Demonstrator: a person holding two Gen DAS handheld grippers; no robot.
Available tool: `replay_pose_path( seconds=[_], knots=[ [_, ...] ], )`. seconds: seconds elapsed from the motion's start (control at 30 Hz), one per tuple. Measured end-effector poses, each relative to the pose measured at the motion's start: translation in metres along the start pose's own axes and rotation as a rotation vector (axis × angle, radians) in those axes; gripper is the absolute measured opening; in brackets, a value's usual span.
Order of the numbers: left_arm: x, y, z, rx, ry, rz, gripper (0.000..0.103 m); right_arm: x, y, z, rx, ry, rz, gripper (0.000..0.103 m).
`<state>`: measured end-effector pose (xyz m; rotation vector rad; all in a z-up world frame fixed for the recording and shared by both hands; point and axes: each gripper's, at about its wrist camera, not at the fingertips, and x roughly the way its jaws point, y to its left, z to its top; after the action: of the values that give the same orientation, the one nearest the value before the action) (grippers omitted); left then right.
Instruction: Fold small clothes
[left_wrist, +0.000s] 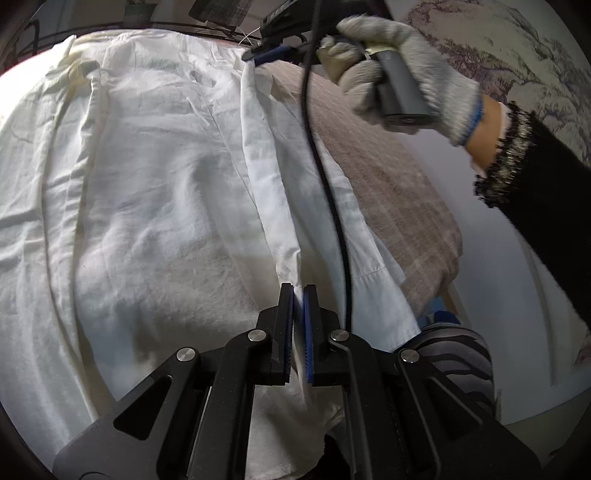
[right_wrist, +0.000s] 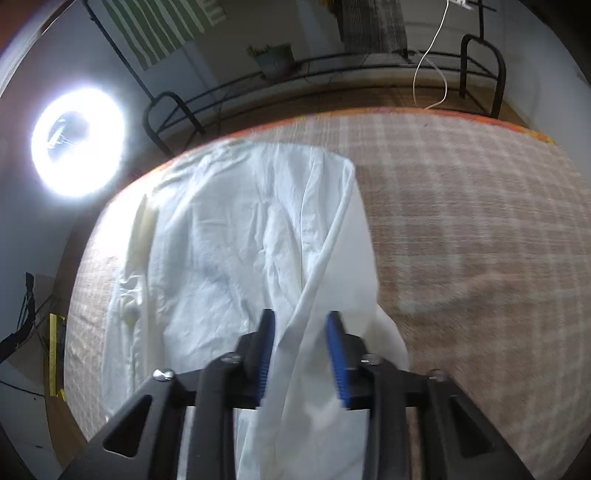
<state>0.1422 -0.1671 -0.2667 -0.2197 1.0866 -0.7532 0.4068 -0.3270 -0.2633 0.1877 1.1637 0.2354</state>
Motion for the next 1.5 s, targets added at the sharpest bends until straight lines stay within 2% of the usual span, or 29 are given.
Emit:
replay_pose_path(
  seconds=[0.03, 0.13, 0.23, 0.33, 0.43, 0.53, 0.6, 0.63, 0.67, 0.73, 0.87, 1.07, 1.13, 1.4, 1.47, 1.5],
  knots=[
    [-0.001, 0.001, 0.000, -0.006, -0.001, -0.012, 0.002, 0.004, 0.001, 0.001, -0.006, 0.004, -0.013, 0.000],
    [-0.005, 0.000, 0.001, -0.032, -0.012, -0.066, 0.002, 0.007, 0.013, 0.005, -0.056, 0.003, -0.046, 0.000],
    [-0.005, -0.002, 0.000, -0.052, -0.013, -0.100, 0.002, -0.004, 0.044, 0.006, -0.199, -0.028, -0.063, 0.000],
    [0.002, -0.001, -0.002, -0.067, -0.004, -0.099, 0.002, 0.004, 0.067, 0.006, -0.313, -0.016, -0.076, 0.000],
    [0.008, 0.005, -0.002, -0.094, 0.004, -0.103, 0.002, 0.029, 0.076, 0.007, -0.350, 0.024, -0.113, 0.000],
    [0.007, 0.006, -0.003, -0.082, 0.002, -0.075, 0.002, 0.054, 0.075, 0.003, -0.340, 0.057, -0.120, 0.000],
    [0.006, 0.006, -0.003, -0.078, 0.002, -0.064, 0.002, 0.064, 0.069, 0.001, -0.311, 0.077, -0.107, 0.002],
    [0.004, 0.007, -0.003, -0.079, 0.004, -0.062, 0.002, 0.064, 0.065, 0.000, -0.294, 0.075, -0.095, 0.007],
    [0.002, 0.009, -0.001, -0.083, 0.004, -0.062, 0.002, 0.059, 0.062, 0.000, -0.272, 0.067, -0.069, 0.017],
    [0.000, 0.013, -0.002, -0.088, 0.011, -0.050, 0.002, 0.040, 0.055, -0.001, -0.246, 0.041, -0.033, 0.024],
    [-0.018, 0.020, -0.004, -0.091, 0.003, -0.018, 0.002, -0.014, 0.041, -0.014, -0.215, -0.038, 0.017, 0.025],
    [-0.066, 0.008, -0.013, -0.004, -0.100, 0.083, 0.002, -0.111, 0.000, -0.074, -0.116, -0.167, 0.085, 0.025],
    [-0.072, -0.001, -0.011, 0.019, -0.119, 0.087, 0.002, -0.134, -0.011, -0.093, -0.095, -0.198, 0.089, 0.025],
    [-0.031, -0.051, 0.003, 0.120, -0.083, 0.084, 0.002, -0.222, -0.057, -0.191, 0.029, -0.343, 0.099, 0.030],
    [-0.016, -0.064, 0.003, 0.151, -0.057, 0.089, 0.008, -0.237, -0.064, -0.207, 0.046, -0.369, 0.088, 0.032],
    [-0.004, -0.068, 0.003, 0.162, -0.045, 0.096, 0.016, -0.244, -0.067, -0.217, 0.055, -0.379, 0.085, 0.032]
  ],
)
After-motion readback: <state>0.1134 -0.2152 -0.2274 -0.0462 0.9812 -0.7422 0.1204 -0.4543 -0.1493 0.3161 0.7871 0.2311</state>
